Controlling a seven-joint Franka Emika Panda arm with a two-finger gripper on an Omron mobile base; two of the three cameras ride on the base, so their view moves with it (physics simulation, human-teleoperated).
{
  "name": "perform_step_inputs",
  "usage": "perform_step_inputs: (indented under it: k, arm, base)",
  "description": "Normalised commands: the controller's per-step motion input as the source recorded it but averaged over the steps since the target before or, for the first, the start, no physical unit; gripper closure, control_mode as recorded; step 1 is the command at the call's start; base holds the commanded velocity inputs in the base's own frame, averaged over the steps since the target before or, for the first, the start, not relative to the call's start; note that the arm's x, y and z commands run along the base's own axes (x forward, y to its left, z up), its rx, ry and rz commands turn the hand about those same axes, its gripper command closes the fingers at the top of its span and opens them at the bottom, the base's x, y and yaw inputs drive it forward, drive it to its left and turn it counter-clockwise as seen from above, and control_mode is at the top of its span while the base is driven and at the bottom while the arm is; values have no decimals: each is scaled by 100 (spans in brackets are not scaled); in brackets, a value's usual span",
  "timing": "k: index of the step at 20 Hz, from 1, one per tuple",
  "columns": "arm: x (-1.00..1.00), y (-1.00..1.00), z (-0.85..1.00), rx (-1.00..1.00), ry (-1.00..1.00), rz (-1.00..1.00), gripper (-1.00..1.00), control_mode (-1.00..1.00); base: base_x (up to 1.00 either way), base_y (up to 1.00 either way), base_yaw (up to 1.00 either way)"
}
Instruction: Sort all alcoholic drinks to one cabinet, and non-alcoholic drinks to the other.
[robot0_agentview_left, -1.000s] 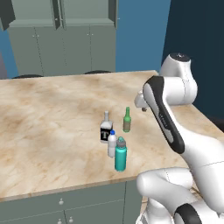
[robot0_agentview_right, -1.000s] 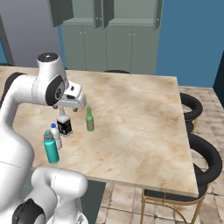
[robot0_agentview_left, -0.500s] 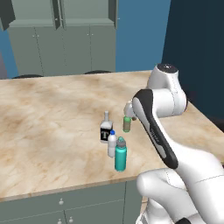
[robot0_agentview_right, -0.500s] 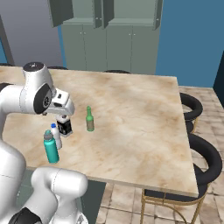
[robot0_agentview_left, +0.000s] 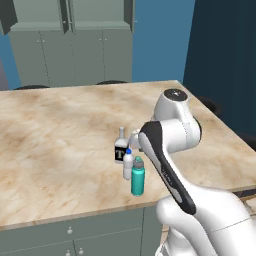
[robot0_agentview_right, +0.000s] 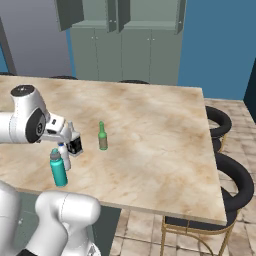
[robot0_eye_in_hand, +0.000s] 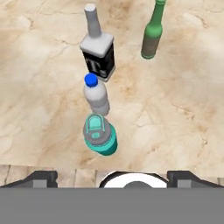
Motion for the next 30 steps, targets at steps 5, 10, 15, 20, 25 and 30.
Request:
perform_step_inputs:
  k: [5,10,15,20,25,30]
  arm:
    - [-23,16,-37,-2,-10,3,-100,-100]
    - [-60,11,-8,-2,-15,0,-100,-100]
    - [-24,9,-13,0,-10,0,-100,-100]
    - [0,0,-11,0,-12,0,-100,-100]
    - [0,0,-20,0,-15,0,-100,-100]
    - [0,0,-33,0,-14,-6,-100,-100]
  base:
    - [0,0,0]
    - [0,0,0]
    - [0,0,0]
    - [0,0,0]
    - [0,0,0]
    - [0,0,0]
